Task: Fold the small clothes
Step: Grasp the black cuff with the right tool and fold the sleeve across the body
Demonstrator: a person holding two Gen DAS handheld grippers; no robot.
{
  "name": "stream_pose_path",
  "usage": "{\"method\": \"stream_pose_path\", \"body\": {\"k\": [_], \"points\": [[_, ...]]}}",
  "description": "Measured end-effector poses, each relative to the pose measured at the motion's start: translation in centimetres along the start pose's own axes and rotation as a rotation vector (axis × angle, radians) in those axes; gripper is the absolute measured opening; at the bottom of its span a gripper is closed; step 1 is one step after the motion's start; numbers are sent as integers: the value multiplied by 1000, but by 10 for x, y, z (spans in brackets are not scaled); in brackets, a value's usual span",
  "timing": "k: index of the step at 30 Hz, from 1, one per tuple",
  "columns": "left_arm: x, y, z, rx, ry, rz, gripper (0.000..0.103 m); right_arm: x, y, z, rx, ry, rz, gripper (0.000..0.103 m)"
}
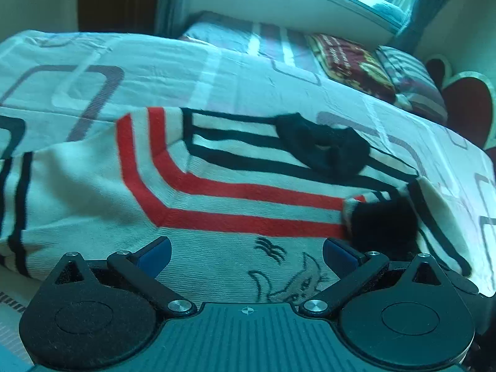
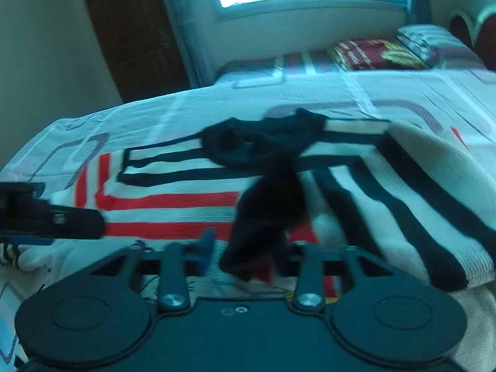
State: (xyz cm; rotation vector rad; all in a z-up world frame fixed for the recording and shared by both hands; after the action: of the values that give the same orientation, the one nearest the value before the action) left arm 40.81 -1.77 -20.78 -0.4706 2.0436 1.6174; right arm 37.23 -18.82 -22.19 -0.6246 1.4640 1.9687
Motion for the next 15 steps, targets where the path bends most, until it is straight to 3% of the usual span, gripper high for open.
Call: {"method": "stream_pose_path", "body": {"k": [1,2,7,13,14,15], "points": [[0,-2,-3,26,4,4,103,-1,11,2,-17,16,-16,82],[0,-4,-7,56,5,7,103,-1,22,4,-22,34,-46,79],[8,-16,-37,87,-62,38,103,2,76,-37,131,36,-145,75],[21,-36,-44,156,46,28,102,17,109,-98,239,-70,-183,76],[22,-39,-45,156,57,15,96,20,111,-105,247,-84,-183,76],[22,-40,-46,163,61,-1,74,23,112,-111,255,-96,-180,76]]}}
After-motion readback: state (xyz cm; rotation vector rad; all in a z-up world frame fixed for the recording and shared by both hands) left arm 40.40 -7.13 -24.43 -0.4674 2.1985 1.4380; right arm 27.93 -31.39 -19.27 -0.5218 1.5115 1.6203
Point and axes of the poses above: each gripper's, at about its wrist camera, not at the fingertips, and y roughly against the way its jaws point, z to its left, x to its underside, the point moved 5 cm from there along -y, roughly the way its jaws point, and after that the axes turned 7 degrees about -y, right-handed, at the moved point
